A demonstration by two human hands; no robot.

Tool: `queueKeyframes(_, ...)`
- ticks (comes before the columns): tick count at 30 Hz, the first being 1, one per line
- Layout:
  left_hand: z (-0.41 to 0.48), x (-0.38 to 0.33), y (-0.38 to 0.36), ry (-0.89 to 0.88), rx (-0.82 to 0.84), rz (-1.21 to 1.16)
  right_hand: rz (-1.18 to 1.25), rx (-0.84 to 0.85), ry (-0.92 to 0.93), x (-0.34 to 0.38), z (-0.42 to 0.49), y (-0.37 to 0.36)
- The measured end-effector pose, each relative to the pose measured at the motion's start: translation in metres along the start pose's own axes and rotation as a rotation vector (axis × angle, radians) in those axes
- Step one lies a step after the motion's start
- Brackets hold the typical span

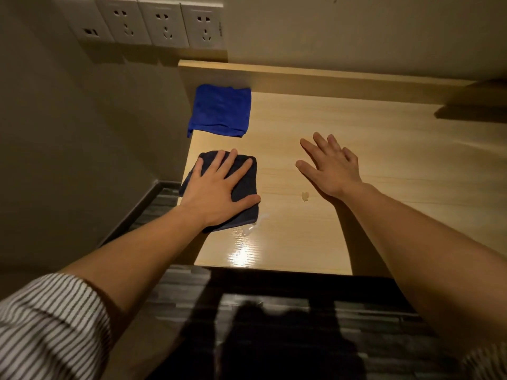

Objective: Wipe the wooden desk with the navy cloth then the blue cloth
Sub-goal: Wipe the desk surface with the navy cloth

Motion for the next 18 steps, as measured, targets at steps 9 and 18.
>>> queueKeyframes(9, -0.061, -0.016, -0.007, -0.032, 0.023, -0.034, -0.004, 0.014, 0.012, -0.001, -0.001, -0.001)
queueKeyframes(18, -0.105, -0.038, -0.001, 0.045, -0.013, -0.138, -0.002, 0.036, 0.027, 0.002, -0.004, 0.0)
Point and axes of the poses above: each hand's wrist, its own z-axis towards the middle knuckle, its own y-axis out of the back of the hand, x = y × z, the point moved 7 cm from there along z, towards the middle knuckle, and after that the axes turned 8 degrees about z, right-handed, at the moved point
